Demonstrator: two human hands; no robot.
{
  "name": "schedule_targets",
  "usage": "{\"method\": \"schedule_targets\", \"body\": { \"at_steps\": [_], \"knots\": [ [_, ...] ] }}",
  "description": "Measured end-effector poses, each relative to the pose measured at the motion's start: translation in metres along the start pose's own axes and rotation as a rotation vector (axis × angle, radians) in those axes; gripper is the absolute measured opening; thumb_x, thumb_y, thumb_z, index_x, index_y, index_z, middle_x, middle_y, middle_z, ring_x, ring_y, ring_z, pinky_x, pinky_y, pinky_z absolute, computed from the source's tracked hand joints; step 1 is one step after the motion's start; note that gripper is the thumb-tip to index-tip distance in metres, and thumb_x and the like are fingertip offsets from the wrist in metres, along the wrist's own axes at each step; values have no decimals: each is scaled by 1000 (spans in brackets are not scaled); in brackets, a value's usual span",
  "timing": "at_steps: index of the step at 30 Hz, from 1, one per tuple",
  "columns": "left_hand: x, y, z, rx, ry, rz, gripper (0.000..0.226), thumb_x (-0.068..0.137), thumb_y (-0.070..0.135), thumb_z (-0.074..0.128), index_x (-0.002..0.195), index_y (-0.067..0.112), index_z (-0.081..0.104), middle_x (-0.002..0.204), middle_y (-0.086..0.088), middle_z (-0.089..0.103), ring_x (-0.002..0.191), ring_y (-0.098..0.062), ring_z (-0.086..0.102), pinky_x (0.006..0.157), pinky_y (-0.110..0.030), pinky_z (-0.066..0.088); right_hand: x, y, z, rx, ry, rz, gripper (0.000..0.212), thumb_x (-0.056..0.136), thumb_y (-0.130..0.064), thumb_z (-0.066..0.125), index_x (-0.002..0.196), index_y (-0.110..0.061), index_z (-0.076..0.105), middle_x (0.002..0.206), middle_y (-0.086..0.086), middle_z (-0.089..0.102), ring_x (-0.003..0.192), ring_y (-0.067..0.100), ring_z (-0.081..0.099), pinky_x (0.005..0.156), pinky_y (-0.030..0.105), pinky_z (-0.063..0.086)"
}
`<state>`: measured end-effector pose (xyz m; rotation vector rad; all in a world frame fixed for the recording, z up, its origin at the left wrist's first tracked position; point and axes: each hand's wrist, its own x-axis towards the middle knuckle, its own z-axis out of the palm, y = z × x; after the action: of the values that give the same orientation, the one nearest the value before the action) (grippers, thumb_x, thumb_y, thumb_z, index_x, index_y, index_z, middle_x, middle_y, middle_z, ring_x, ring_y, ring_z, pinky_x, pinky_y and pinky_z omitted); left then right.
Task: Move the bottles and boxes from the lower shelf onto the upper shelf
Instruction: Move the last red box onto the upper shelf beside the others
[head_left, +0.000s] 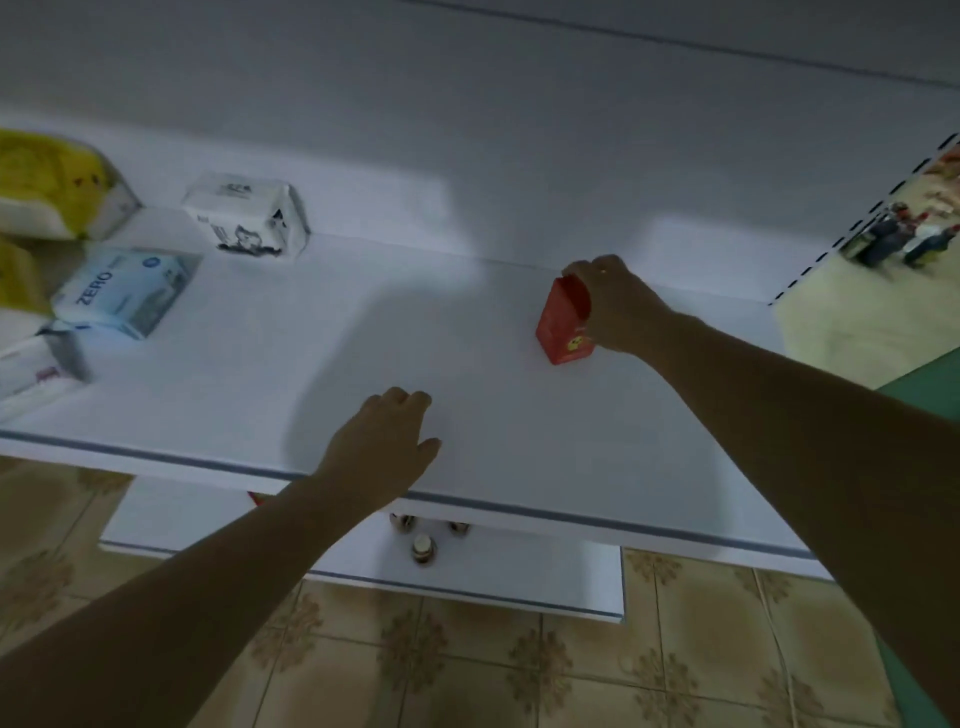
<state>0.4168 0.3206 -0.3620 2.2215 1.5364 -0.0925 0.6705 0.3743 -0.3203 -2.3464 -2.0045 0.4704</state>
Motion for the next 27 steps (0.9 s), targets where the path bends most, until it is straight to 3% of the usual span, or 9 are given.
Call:
{"method": "schedule_targets", "body": {
  "at_steps": [3, 6, 8, 13, 15, 18, 21, 24, 27],
  "knots": [
    [-2, 3, 7, -23, -14, -1, 51, 93, 34, 50, 140, 16, 39, 136, -7, 47, 124, -25, 46, 101, -38, 43, -7, 4, -3, -7, 27, 68, 66, 80, -6, 68, 137, -18, 37, 134, 15, 29, 106, 38, 54, 84, 39, 52],
    [-6, 12, 5, -42, -53, 26, 54, 92, 34, 51, 141, 17, 36, 138, -7, 45, 126, -25, 44, 102, -36, 41, -23, 9, -13, 127, -86, 143, 69, 75, -12, 76, 135, -19, 42, 133, 16, 31, 103, 33, 53, 79, 35, 53],
    [-8, 20, -3, -74, -94, 60, 59, 91, 35, 54, 143, 18, 32, 141, -6, 42, 128, -24, 42, 104, -35, 39, -38, 8, -22, 220, -179, 128, 66, 72, -17, 79, 131, -19, 49, 130, 15, 43, 102, 30, 56, 76, 34, 54],
    [-20, 47, -34, -255, -230, 174, 95, 77, 31, 75, 150, 22, 15, 148, -1, 35, 135, -18, 36, 110, -31, 31, -92, -14, -57, 368, -317, 80, 57, 75, -38, 76, 127, -27, 55, 113, -2, 57, 104, 16, 56, 88, 27, 47],
    [-33, 59, -44, -328, -253, 237, 101, 70, 28, 81, 149, 24, 17, 144, 0, 42, 129, -17, 42, 106, -29, 36, -114, -26, -75, 551, -343, 92, 53, 77, -33, 75, 126, -24, 57, 113, 3, 63, 101, 16, 62, 89, 27, 53],
    [-57, 67, -56, -410, -176, 308, 86, 71, 27, 80, 142, 23, 32, 123, 3, 59, 109, -12, 56, 89, -20, 43, -147, -43, -101, 639, -330, 68, 50, 82, -30, 70, 129, -19, 56, 111, 7, 64, 94, 16, 65, 86, 27, 56],
    [-83, 66, -73, -359, -118, 354, 80, 71, 33, 79, 138, 25, 36, 112, 7, 61, 96, -5, 56, 80, -15, 44, -181, -57, -127, 596, -327, 28, 51, 83, -33, 69, 130, -21, 55, 109, 5, 65, 90, 13, 67, 85, 24, 56],
    [-104, 53, -95, -174, -177, 365, 92, 72, 38, 77, 146, 28, 22, 124, 6, 55, 107, -8, 53, 94, -25, 46, -214, -68, -157, 546, -319, 6, 55, 79, -35, 72, 130, -22, 56, 111, 4, 64, 94, 15, 68, 87, 26, 56],
    [-118, 36, -124, -32, -160, 338, 91, 77, 39, 73, 148, 28, 17, 131, 5, 49, 115, -10, 49, 101, -25, 42, -245, -79, -194, 492, -291, -7, 54, 78, -31, 74, 128, -21, 57, 115, 4, 62, 97, 18, 67, 85, 28, 57]
  ]
}}
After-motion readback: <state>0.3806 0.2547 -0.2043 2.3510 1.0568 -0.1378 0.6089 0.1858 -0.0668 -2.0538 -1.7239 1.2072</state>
